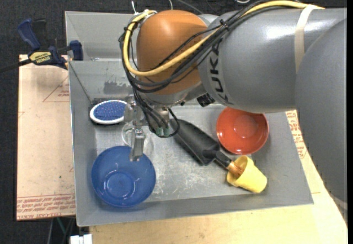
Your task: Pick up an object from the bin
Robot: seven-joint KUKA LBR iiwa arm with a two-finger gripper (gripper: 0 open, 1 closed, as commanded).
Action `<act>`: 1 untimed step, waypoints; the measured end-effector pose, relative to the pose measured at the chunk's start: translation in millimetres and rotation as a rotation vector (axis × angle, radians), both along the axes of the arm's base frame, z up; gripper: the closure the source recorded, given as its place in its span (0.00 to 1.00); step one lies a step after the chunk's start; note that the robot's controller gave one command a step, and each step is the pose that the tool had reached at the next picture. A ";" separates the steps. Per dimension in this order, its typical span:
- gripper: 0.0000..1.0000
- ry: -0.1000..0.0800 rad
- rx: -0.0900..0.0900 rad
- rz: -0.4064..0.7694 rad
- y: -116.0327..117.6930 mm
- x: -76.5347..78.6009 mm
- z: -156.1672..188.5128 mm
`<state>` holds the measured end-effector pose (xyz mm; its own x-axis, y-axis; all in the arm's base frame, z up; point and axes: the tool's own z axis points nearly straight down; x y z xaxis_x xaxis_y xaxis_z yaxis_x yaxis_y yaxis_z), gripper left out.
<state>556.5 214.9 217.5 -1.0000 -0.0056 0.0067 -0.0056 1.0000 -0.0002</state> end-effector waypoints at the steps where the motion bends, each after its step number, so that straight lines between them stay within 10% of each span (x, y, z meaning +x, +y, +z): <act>1: 0.00 -0.007 0.001 -0.006 -1.7 1.7 5.1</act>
Offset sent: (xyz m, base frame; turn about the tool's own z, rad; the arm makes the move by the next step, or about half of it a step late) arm 0.0901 0.0154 -0.1475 0.0066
